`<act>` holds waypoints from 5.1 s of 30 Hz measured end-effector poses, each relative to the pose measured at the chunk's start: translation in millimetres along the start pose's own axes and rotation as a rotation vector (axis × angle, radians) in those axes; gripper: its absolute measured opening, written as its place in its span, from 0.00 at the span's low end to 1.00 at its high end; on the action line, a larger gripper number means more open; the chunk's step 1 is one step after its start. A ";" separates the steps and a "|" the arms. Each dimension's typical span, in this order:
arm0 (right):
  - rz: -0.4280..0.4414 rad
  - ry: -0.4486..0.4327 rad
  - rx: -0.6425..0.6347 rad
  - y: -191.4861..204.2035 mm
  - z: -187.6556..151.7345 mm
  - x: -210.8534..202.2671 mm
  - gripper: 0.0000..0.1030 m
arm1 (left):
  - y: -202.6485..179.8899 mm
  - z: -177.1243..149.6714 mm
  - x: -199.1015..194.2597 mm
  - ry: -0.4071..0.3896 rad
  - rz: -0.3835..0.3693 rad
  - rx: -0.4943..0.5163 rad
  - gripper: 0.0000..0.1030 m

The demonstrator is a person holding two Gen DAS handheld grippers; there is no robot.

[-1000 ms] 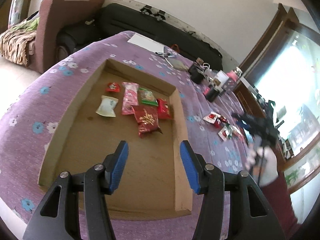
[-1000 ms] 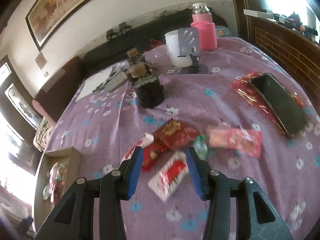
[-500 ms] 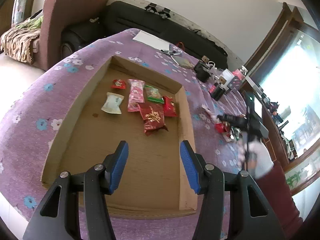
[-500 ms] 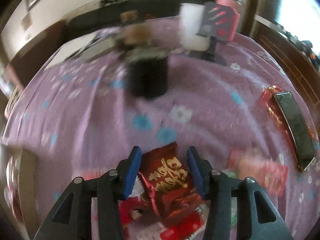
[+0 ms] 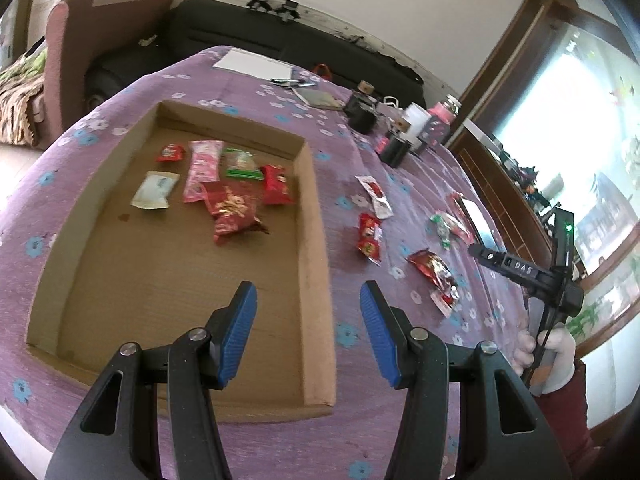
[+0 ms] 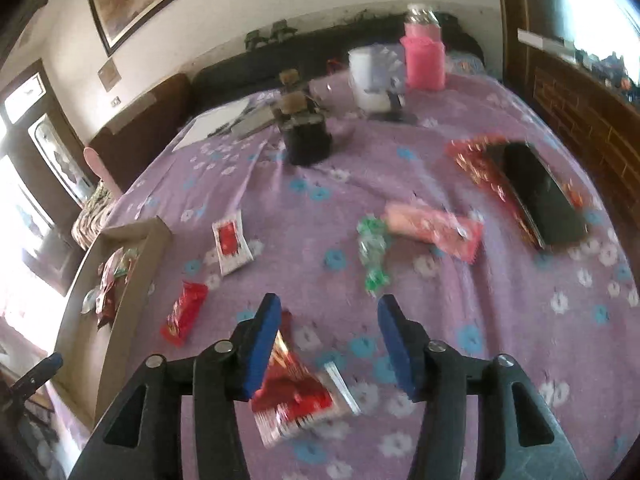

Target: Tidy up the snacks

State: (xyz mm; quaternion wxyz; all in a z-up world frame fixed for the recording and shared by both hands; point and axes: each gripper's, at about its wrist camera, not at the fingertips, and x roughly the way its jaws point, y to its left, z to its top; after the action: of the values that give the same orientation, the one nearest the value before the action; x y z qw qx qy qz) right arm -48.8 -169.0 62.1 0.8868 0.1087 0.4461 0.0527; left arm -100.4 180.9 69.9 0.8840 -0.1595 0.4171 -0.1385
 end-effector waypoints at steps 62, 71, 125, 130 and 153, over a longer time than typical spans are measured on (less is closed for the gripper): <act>0.039 -0.141 0.013 -5.8 -8.8 29.3 0.21 | 1.5 34.4 28.3 0.010 0.166 0.049 0.15; 0.152 -0.143 0.002 39.5 -4.8 5.5 0.03 | 82.6 26.2 8.9 -0.003 0.258 -0.090 0.15; 0.278 0.133 -0.528 317.2 -60.3 80.9 0.35 | 157.8 10.6 -48.1 -0.124 0.186 -0.304 0.48; 0.324 0.067 -0.472 304.3 -50.5 56.8 0.51 | 152.0 8.6 -47.4 -0.122 0.163 -0.298 0.48; -0.014 0.053 -0.107 103.1 78.7 110.5 0.57 | 73.9 3.1 -21.7 -0.037 0.056 -0.126 0.52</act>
State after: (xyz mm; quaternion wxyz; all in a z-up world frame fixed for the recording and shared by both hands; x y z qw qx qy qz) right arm 80.6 -59.3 46.2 0.8795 0.0566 0.4668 0.0733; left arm -103.1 256.9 57.4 0.8832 -0.2057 0.4131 -0.0841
